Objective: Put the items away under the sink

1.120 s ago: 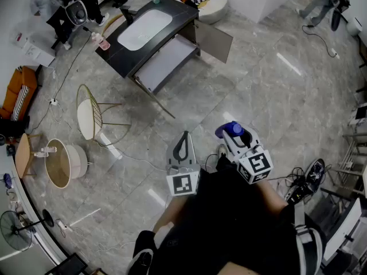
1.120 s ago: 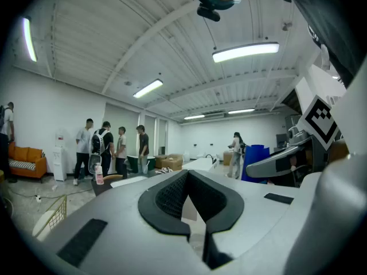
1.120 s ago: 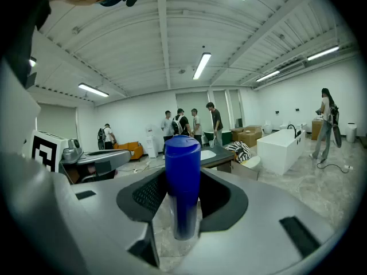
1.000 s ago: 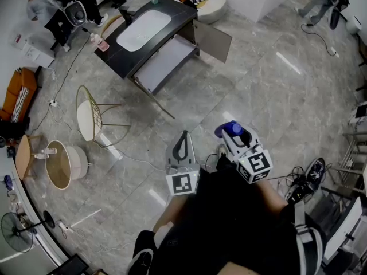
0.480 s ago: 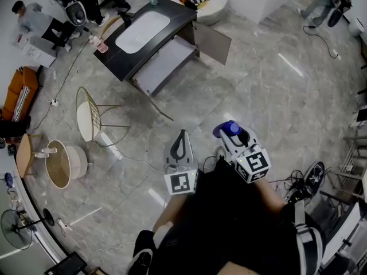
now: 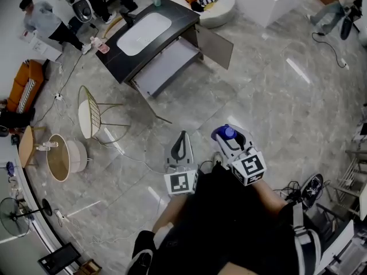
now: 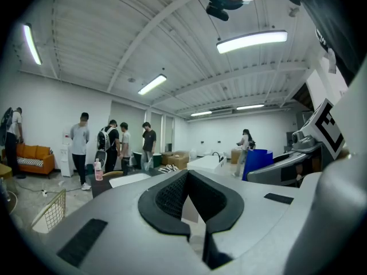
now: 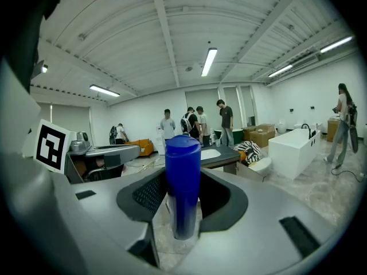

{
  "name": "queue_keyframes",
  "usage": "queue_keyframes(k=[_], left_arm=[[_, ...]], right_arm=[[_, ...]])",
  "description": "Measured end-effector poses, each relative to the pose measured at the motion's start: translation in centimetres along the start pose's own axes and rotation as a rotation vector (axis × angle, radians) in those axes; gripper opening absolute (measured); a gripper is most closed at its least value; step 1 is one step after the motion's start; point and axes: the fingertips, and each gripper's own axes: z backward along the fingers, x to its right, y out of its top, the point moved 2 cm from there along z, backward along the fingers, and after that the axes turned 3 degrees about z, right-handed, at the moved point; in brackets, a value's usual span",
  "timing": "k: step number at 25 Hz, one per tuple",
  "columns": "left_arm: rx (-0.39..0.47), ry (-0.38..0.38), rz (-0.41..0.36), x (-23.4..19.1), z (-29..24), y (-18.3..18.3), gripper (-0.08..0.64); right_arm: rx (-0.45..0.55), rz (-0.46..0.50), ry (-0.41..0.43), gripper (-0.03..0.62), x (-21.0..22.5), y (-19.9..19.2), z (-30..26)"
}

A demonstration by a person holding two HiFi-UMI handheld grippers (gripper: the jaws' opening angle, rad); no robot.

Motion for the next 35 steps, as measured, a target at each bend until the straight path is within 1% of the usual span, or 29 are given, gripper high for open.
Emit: queue_keyframes(k=[3, 5, 9, 12, 15, 18, 21, 23, 25, 27, 31, 35], left_arm=[[-0.003, 0.016, -0.010, 1.6, -0.9, -0.2, 0.015], [-0.003, 0.031, -0.013, 2.0, -1.6, -0.2, 0.015], [-0.025, 0.058, -0.012, 1.2, -3.4, -0.7, 0.015], [-0.042, 0.066, 0.004, 0.0, -5.8, -1.3, 0.015], [-0.042, 0.062, 0.018, -1.7, -9.1, -2.0, 0.015], [-0.037, 0.057, 0.023, -3.6, -12.9, -2.1, 0.015], [-0.024, 0.065, 0.028, -6.0, -17.0, -1.3, 0.015], [-0.013, 0.073, 0.032, -7.7, -19.5, -0.6, 0.015], [-0.012, 0.076, 0.031, -9.6, -21.9, -0.5, 0.015], [-0.018, 0.075, 0.038, -11.5, -24.3, -0.4, 0.015], [-0.019, 0.088, 0.069, -14.7, -28.9, 0.1, 0.015], [-0.014, 0.100, 0.056, -17.1, -33.2, 0.4, 0.015]], right_arm=[[-0.010, 0.007, 0.045, 0.156, 1.7, -0.6, -0.7], [-0.015, 0.011, 0.056, 0.156, 2.9, -0.8, -1.5], [-0.013, -0.013, 0.056, 0.156, 4.8, -0.5, -3.0], [-0.017, -0.017, 0.052, 0.156, 6.3, -0.2, -5.2], [-0.016, 0.000, 0.043, 0.156, 8.0, 0.2, -8.2], [-0.007, 0.038, 0.043, 0.156, 9.9, 1.2, -11.2], [-0.016, 0.028, 0.033, 0.156, 11.7, 3.1, -14.7], [-0.009, 0.052, 0.044, 0.156, 12.8, 4.4, -17.3], [-0.015, 0.056, 0.050, 0.156, 13.7, 5.5, -20.0], [-0.031, 0.045, 0.046, 0.156, 14.7, 6.3, -22.9], [-0.059, 0.055, 0.049, 0.156, 16.9, 7.5, -28.0], [-0.064, 0.084, 0.052, 0.156, 19.4, 8.9, -33.1]])
